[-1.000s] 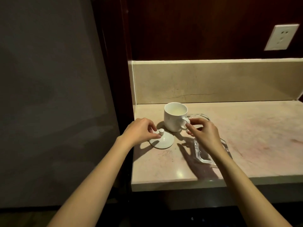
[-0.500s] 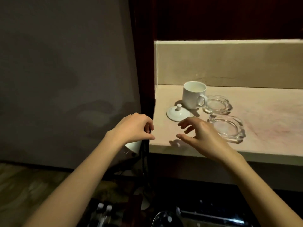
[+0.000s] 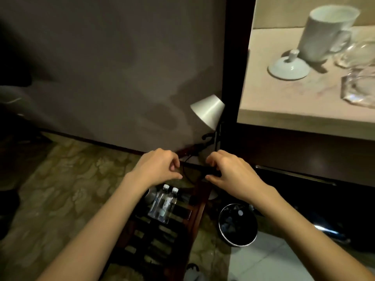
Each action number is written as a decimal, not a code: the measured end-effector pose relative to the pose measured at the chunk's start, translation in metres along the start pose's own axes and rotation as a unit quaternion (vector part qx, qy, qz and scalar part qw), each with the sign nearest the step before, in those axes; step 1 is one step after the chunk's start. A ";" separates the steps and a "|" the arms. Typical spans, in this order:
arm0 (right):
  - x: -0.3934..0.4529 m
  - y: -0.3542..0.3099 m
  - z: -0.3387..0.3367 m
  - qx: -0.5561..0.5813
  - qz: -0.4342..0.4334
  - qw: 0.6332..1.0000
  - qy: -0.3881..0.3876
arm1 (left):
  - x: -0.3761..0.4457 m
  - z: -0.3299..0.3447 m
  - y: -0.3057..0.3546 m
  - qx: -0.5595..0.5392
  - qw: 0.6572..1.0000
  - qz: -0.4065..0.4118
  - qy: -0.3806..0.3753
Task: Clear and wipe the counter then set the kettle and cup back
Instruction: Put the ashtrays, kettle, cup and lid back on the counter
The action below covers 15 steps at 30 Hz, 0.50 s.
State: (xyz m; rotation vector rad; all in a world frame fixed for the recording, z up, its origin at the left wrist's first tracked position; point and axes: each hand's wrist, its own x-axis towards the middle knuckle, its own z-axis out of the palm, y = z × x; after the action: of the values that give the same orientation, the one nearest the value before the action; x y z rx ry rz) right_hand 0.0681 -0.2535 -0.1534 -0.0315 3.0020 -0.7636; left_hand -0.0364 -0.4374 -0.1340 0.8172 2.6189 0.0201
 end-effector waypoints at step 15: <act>0.073 -0.010 0.223 -0.013 0.128 0.982 -0.138 | 0.062 0.166 -0.152 0.028 0.996 -0.056 -0.067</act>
State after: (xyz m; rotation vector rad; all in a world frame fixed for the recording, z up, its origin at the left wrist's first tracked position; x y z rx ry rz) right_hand 0.0057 -0.3707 -0.3474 0.2251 2.6826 -0.6343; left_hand -0.1030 -0.5463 -0.3295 0.6639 2.5432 -0.1362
